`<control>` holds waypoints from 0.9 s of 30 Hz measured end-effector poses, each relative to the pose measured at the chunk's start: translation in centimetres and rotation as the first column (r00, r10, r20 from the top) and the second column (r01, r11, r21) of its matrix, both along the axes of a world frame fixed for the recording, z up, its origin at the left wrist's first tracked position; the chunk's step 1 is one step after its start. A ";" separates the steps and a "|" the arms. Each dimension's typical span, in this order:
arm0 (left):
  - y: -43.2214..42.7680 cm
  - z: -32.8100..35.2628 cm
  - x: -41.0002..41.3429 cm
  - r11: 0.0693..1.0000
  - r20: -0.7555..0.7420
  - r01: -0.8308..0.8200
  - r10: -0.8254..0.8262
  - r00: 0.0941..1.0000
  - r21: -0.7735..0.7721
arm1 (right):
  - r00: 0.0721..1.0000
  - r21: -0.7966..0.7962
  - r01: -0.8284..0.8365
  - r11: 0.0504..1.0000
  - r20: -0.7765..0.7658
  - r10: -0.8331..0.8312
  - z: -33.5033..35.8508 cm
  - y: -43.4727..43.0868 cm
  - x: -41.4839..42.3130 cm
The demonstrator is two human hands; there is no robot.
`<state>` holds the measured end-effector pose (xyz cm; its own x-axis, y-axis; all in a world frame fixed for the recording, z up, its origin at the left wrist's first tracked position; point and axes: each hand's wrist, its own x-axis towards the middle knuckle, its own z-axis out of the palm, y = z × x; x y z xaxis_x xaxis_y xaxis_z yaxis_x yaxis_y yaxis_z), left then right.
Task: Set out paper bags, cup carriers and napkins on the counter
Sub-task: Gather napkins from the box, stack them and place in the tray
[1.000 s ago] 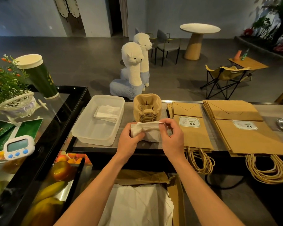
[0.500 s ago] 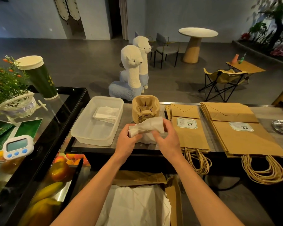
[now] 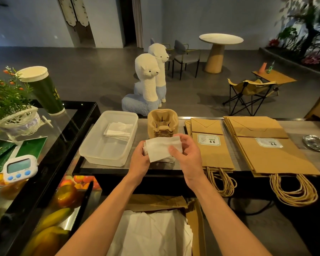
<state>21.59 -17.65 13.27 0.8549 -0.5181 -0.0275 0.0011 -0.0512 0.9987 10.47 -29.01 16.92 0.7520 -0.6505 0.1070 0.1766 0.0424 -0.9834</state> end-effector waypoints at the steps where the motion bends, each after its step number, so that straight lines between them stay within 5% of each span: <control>1: 0.1 0.0 0.0 1.000 0.007 -0.001 0.001 1.000 -0.003 | 1.000 0.007 0.002 1.000 -0.018 -0.002 -0.4 0.2 -0.1; 7: 0.2 1.1 -0.5 1.000 -0.048 0.008 -0.008 0.999 -0.010 | 0.968 -0.238 0.032 0.971 -0.236 -0.090 -3.4 0.4 0.5; 16: 0.7 0.5 -0.5 0.998 -0.004 0.068 -0.068 0.998 0.001 | 0.951 -0.591 0.057 0.804 -0.212 -0.224 -4.5 0.1 1.5; 18: 0.7 0.3 -0.5 0.999 0.013 0.044 -0.044 0.999 -0.011 | 0.948 -0.589 0.114 0.800 -0.176 -0.265 -4.9 -0.2 1.5; 21: 0.9 -0.1 -0.5 0.998 0.021 0.054 -0.053 0.998 -0.040 | 0.959 -0.441 -0.020 0.897 -0.261 -0.107 -4.9 -0.3 1.3; 27: 1.1 -0.1 -1.1 0.992 0.126 0.125 -0.125 0.984 0.008 | 0.938 -0.577 -0.069 0.814 -0.316 -0.145 -5.8 -0.4 1.3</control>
<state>20.48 -16.52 13.20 0.7799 -0.6212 0.0768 -0.1315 -0.0427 0.9904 11.80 -29.39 11.11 0.7863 -0.5781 0.2180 -0.1727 -0.5445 -0.8208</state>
